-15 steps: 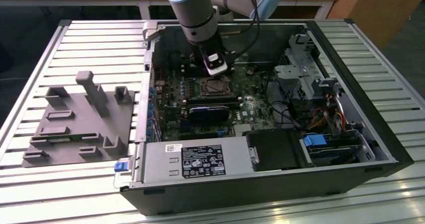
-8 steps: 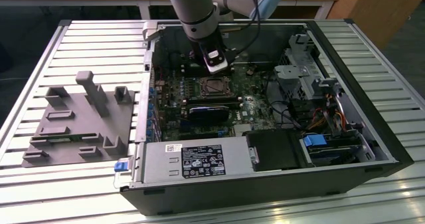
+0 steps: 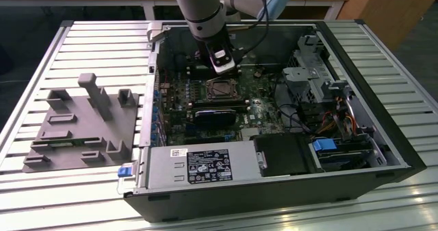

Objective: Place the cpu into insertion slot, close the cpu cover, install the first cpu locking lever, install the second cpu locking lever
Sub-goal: 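Install the first cpu locking lever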

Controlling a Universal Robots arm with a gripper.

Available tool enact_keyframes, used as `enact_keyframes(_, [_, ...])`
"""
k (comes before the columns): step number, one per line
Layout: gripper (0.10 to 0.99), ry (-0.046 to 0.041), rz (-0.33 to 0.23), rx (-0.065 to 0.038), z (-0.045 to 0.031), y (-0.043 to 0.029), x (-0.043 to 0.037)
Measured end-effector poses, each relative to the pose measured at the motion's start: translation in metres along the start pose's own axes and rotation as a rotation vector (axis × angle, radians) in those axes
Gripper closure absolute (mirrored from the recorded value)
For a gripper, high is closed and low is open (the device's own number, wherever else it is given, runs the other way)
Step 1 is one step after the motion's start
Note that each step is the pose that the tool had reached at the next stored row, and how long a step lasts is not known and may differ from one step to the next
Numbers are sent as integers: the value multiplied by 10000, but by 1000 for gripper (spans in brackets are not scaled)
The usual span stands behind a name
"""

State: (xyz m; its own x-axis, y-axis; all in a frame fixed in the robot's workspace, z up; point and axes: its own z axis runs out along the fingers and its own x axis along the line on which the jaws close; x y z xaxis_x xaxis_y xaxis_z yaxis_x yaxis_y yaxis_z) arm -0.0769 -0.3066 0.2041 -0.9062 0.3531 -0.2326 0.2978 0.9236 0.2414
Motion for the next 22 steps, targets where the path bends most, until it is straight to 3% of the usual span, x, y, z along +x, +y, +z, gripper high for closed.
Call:
enact_keyframes(7, [984,-2,8,1,-15,-5,58])
enact_keyframes(12, [984,-2,8,2,-11,39,84])
enact_keyframes(22, [984,-4,9,5,-5,65,90])
